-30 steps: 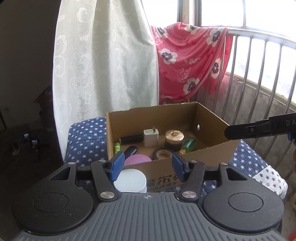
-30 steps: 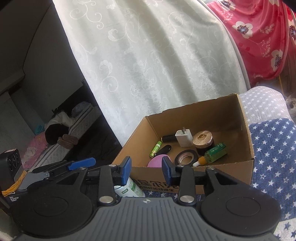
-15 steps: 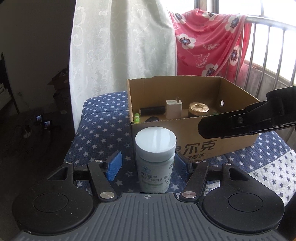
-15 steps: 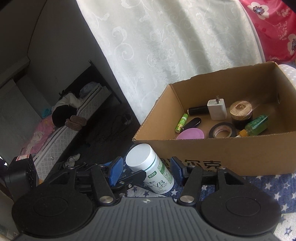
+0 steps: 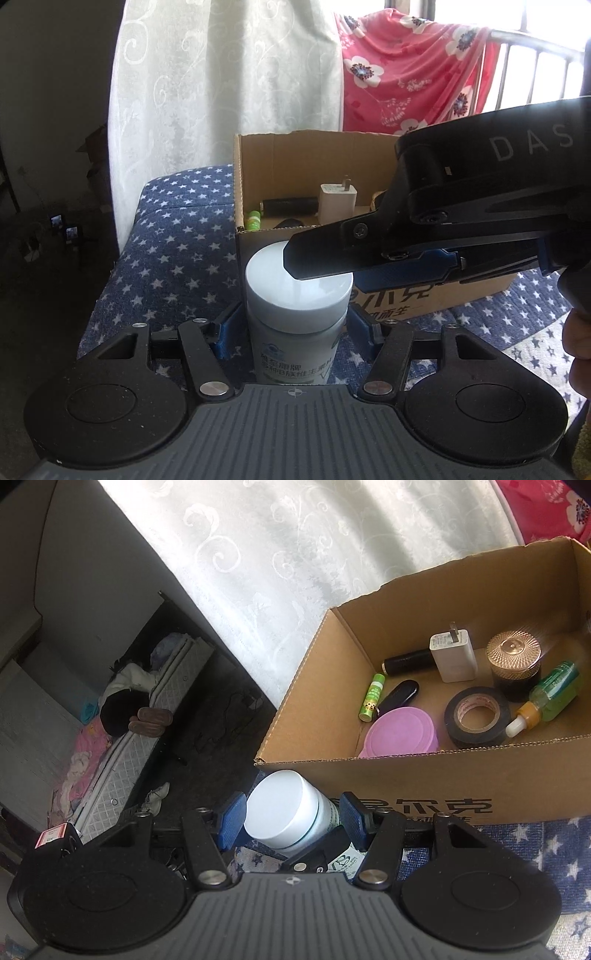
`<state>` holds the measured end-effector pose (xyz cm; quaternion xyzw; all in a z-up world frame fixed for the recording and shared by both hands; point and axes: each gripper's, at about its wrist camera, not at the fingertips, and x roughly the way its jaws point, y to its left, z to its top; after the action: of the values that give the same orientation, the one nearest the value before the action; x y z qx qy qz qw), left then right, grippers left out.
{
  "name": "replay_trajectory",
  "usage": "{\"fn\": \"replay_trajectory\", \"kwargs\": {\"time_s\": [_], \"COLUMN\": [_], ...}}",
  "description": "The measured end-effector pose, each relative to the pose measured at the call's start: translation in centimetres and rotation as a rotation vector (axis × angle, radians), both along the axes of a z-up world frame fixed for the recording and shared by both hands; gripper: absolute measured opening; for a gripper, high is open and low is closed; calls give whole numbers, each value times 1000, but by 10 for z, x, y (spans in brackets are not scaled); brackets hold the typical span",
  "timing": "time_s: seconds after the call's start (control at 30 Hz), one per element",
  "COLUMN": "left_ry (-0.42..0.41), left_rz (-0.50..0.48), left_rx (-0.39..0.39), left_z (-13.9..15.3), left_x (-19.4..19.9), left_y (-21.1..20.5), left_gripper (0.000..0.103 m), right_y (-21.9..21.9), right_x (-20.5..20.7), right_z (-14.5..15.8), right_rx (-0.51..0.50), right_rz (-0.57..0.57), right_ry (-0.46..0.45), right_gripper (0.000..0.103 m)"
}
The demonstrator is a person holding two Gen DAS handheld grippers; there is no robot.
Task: Organize rigid objects
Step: 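Move the right gripper to the white vitamin bottle and close on it, then lift the white vitamin bottle into the box and open the right gripper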
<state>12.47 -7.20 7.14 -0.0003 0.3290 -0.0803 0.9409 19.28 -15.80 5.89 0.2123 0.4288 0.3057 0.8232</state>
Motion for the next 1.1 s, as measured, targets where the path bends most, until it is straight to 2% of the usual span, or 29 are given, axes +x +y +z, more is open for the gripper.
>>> {"fn": "replay_trajectory", "kwargs": {"time_s": [0.13, 0.53, 1.1], "left_ry": [10, 10, 2], "left_rz": [4, 21, 31], "left_rx": [9, 8, 6], "left_z": [-3, -3, 7], "left_x": [5, 8, -6], "left_y": [-1, 0, -1], "left_gripper": [54, 53, 53], "right_y": [2, 7, 8], "right_x": [6, 11, -1], "right_z": [-5, -11, -3], "right_rx": [6, 25, 25], "right_rz": [-8, -3, 2], "right_ry": [20, 32, 18], "right_gripper": [58, 50, 50]}}
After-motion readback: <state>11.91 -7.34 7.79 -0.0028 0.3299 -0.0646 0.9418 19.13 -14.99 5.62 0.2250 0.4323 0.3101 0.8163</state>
